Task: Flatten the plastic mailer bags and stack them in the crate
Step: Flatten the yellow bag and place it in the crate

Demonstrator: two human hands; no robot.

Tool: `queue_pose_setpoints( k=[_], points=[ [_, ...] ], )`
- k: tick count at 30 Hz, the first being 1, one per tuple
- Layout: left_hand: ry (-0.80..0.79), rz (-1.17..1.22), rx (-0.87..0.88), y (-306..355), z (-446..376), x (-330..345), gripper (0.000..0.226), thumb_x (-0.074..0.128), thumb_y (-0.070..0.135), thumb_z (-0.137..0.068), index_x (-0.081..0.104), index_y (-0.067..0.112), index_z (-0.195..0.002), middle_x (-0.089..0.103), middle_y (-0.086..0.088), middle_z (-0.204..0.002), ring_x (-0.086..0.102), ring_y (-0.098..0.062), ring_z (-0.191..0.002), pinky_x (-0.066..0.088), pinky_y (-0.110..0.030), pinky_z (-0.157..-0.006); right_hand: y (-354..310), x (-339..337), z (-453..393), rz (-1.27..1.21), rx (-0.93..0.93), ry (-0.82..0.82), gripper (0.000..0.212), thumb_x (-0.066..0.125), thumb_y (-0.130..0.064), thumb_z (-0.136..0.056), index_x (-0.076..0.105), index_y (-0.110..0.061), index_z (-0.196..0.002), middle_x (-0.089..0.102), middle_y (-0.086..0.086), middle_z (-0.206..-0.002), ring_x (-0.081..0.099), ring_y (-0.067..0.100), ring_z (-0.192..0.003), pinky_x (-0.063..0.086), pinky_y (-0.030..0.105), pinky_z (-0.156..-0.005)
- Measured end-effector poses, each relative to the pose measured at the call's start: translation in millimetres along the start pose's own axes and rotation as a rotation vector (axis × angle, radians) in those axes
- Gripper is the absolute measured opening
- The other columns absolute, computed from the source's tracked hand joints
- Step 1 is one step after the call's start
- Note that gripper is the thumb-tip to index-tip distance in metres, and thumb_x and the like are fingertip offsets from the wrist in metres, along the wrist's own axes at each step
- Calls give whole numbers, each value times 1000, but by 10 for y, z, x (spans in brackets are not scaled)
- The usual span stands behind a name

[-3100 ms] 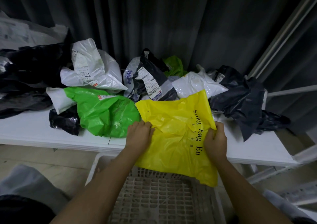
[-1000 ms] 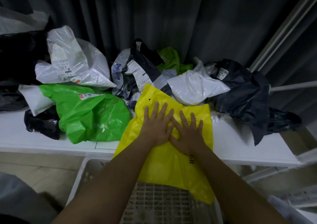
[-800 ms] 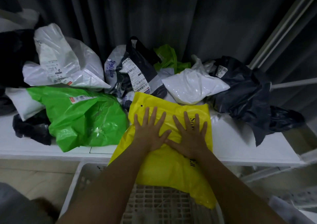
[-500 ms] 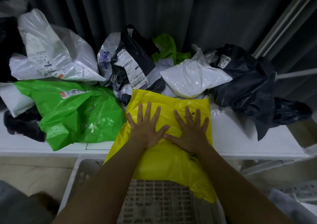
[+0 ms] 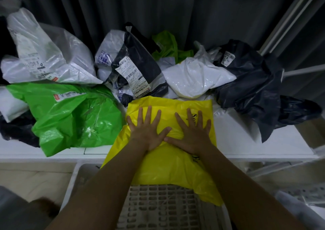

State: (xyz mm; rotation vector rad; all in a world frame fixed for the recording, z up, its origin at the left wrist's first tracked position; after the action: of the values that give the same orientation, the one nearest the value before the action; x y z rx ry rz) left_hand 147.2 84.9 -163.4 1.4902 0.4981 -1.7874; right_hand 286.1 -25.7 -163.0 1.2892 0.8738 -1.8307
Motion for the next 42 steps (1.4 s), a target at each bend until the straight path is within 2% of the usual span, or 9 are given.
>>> queue_pose_setpoints(
  k=[7,12,16,19,24,30,32,35,42],
  points=[
    [-40,9,-21,22,26,-42,82,9,80,-82,-15,39,-149,-28,1,-155,-29,-28,-141,-16,-66,-106,5,-98,33,-108,-21,-41,100,33,-91,-66,-4,-49,-148,-24,-4,-158,-27,29,-142,-19,60,-109],
    [65,-152,3,118,159,-253,85,5,76,-85,-1,26,-153,-7,-7,-160,-8,-28,-147,-10,-58,-112,135,-265,211,-337,29,493,67,37,-62,-77,61,-23,-126,38,13,-149,29,36,-137,24,54,-108],
    [468,-288,43,135,112,-500,67,42,54,-93,32,16,-147,27,-14,-154,30,-31,-140,24,-52,-111,209,-379,244,-256,240,458,72,51,-45,-87,25,-21,-150,24,21,-148,25,39,-133,30,51,-102],
    [313,-351,34,44,-12,-641,56,34,25,-101,12,12,-151,6,-15,-159,14,-31,-144,19,-49,-113,176,-426,149,-302,289,357,80,57,-32,-91,7,-25,-153,13,18,-151,25,37,-132,32,47,-102],
    [277,-439,-10,-89,-141,-645,61,28,23,-103,-6,10,-151,-1,-14,-159,1,-33,-146,9,-54,-115,88,-432,-32,-136,258,433,72,57,-24,-84,24,-26,-148,7,12,-158,33,37,-126,36,44,-95],
    [318,-524,-19,-110,-175,-619,52,30,19,-100,18,7,-149,34,-17,-141,33,-33,-133,19,-51,-113,-238,-564,-25,-38,-46,707,49,64,-17,-60,64,-7,-107,56,22,-119,56,42,-97,47,43,-74],
    [333,-545,-22,-101,-170,-653,42,34,19,-89,60,16,-122,59,-8,-109,56,-25,-102,39,-45,-99,-455,-716,-43,-58,-214,770,47,61,-16,-64,63,-9,-111,56,18,-120,54,38,-101,47,42,-77],
    [343,-468,-8,-140,-199,-694,37,31,16,-78,67,19,-75,59,-3,-75,57,-21,-71,47,-36,-72,-699,-959,-209,-74,-307,776,46,61,-8,-71,61,-9,-116,53,18,-128,51,38,-107,47,43,-81],
    [317,-408,88,-240,-126,-882,32,31,10,-101,38,4,-132,38,-16,-134,41,-34,-121,40,-41,-89,-1052,-1262,-818,-454,-255,448,65,60,-32,-92,29,-15,-147,48,13,-137,50,32,-118,48,44,-85]
  ],
)
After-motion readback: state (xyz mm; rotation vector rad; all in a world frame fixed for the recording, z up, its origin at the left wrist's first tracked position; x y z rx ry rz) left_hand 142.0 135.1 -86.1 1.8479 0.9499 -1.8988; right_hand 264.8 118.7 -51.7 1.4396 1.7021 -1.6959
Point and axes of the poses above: each hand's wrist, its own z-axis away from the middle knuckle, its own x-axis out of the palm, y = z × x, the point moved 1 cm from there along -z, towards the middle knuckle
